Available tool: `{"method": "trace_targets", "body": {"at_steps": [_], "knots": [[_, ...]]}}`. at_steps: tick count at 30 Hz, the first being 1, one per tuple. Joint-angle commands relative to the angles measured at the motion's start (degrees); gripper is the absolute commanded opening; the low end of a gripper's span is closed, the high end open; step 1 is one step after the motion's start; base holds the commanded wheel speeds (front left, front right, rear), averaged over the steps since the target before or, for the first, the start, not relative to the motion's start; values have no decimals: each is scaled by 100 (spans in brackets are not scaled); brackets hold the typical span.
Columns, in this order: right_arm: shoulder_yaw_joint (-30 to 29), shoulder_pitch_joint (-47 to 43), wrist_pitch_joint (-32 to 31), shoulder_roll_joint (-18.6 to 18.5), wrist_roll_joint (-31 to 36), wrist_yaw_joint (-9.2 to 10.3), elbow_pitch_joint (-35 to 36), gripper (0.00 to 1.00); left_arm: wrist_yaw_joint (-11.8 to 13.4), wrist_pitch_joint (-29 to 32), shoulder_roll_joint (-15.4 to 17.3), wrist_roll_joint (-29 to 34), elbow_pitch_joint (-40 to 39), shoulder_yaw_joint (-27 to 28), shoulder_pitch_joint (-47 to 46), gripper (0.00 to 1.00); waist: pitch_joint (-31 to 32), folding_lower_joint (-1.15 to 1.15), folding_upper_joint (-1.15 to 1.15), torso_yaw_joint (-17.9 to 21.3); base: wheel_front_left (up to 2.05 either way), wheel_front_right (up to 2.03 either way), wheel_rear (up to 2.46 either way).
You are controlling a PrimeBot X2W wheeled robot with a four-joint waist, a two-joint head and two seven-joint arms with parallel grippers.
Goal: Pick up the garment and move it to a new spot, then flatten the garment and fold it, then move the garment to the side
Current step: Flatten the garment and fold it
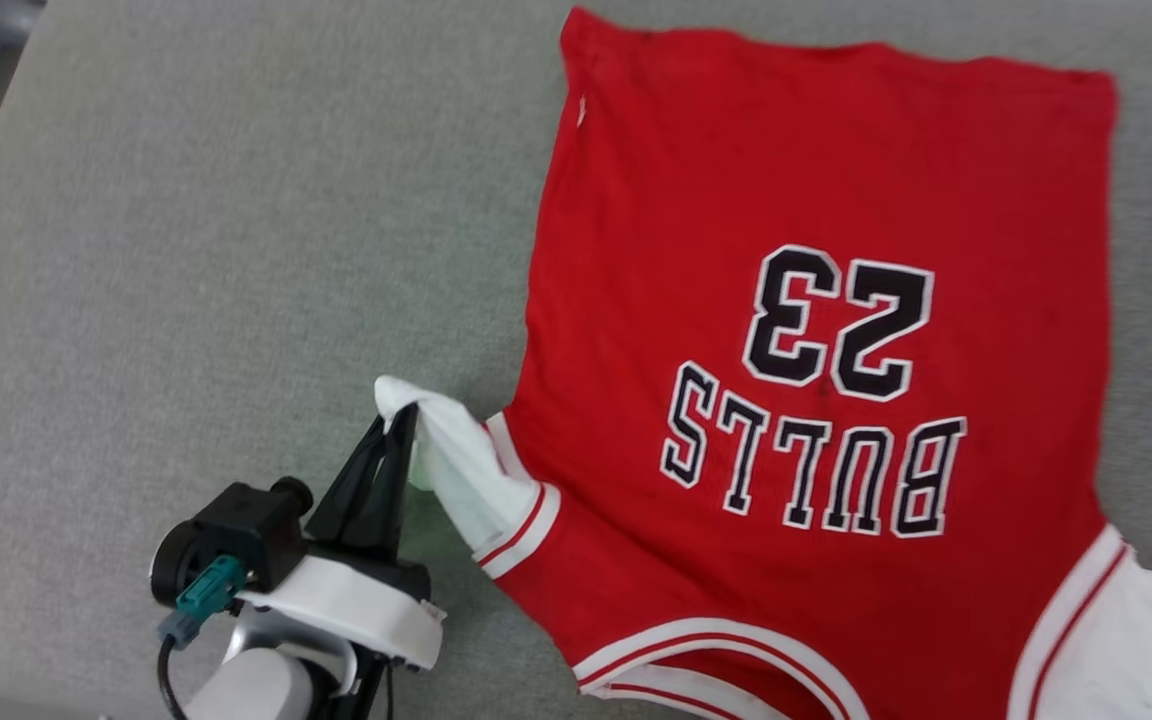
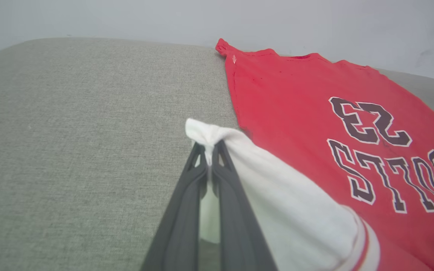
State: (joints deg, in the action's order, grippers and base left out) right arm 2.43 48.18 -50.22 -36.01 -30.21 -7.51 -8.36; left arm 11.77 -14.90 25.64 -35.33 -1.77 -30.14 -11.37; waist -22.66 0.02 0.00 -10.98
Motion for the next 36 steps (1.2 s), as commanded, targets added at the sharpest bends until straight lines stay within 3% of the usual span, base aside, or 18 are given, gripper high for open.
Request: {"method": "trace_targets", "body": {"at_steps": [1, 5, 9, 14, 23, 25, 36], "knots": [[130, 294, -326, -65, 5, 5, -193, 100, -41, -42, -92, 75, -32, -5, -144, 0, -413, -2, 0, -317, 0, 0, 0], [358, 822, -1005, 28, 32, 5, -711, 100, -126, -42, -270, 223, -77, 17, -298, 0, -714, -2, 0, -476, 0, 0, 0], [541, 1159, -1272, -38, 327, 5, -1136, 100, -217, -42, -437, 360, -155, 39, -418, 0, -979, -2, 0, -629, 0, 0, 0], [497, 1324, -1169, 35, 551, 5, -1626, 100, -317, -42, -602, 510, -210, 79, -507, 0, -1242, -2, 0, -783, 0, 0, 0], [697, 508, -1089, 9, 497, 4, -2289, 100, -509, -43, -845, 657, -92, 267, -496, 0, -1376, -2, 0, -828, 0, 0, 0], [707, 491, -996, -71, 504, 4, -2302, 0, -558, -43, -881, 686, -41, 313, -476, 0, -1352, -2, 0, -818, 0, 0, 0], [1122, 728, 127, -420, 35, 6, -1759, 0, -662, -43, -920, 770, 255, 614, -72, 0, -513, -2, 0, -514, 0, 0, 0]]}}
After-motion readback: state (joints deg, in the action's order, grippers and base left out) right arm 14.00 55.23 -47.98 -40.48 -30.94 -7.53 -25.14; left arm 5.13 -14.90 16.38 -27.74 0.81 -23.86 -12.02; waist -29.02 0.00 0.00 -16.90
